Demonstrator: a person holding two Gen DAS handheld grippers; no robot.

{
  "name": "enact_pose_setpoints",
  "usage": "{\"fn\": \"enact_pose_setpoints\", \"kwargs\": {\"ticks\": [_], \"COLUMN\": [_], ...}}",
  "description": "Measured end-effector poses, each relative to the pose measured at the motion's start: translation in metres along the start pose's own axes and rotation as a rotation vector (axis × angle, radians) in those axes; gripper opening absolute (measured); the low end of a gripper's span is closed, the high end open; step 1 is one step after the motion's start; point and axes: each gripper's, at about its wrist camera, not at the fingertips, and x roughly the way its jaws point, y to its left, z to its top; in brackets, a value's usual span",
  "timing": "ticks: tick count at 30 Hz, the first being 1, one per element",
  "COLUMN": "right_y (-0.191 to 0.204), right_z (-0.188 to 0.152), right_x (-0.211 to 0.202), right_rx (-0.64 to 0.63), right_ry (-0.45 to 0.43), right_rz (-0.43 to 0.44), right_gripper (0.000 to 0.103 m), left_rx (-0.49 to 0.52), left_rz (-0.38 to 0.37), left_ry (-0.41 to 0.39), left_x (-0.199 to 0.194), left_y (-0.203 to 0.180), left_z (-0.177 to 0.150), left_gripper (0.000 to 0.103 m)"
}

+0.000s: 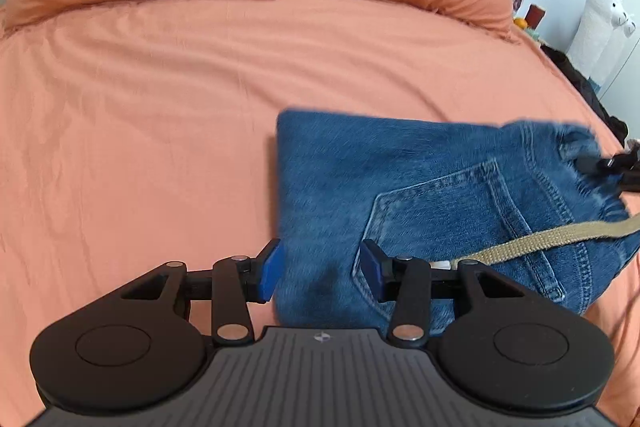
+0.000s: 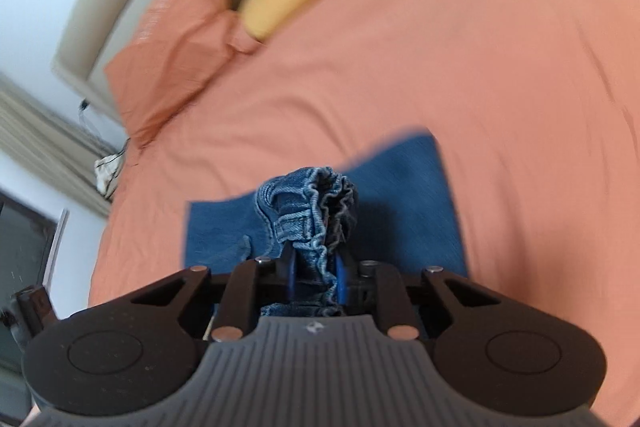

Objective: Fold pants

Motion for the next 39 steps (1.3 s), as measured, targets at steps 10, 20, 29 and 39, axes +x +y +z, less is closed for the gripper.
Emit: {"fn": "enact_pose_setpoints", "kwargs": {"ticks": [10, 20, 29, 39], "right_y": [-0.016, -0.055, -0.053, -0.013], "right_z": [0.026, 0.016, 0.012, -0.020], "right_x": [0.015, 0.045, 0.053, -0.007], "right_rx": [-0.002, 0.002, -0.038, -0.226], "right_ry": [0.047, 0.091, 0.088, -0.068], "right_rz": [-0.195, -0.271, -0.314, -0.363], "right_gripper": [0.012, 0.013, 0.016, 0.040], "left_rx": [0.026, 0.030, 0.026, 0.186], "left_rz": [-0.006, -0.006, 0.036, 0.069], "left_ry": [-0.073, -0.039, 0.070, -0.045], "left_x": [0.015, 0.087, 0.126, 0.019], "left_y": [-0.003, 0.009, 0.013, -0.018], "left_z": [0.031, 0.057, 0.062, 0.022], "left_gripper": [0.049, 0.044, 0.046, 0.043]}}
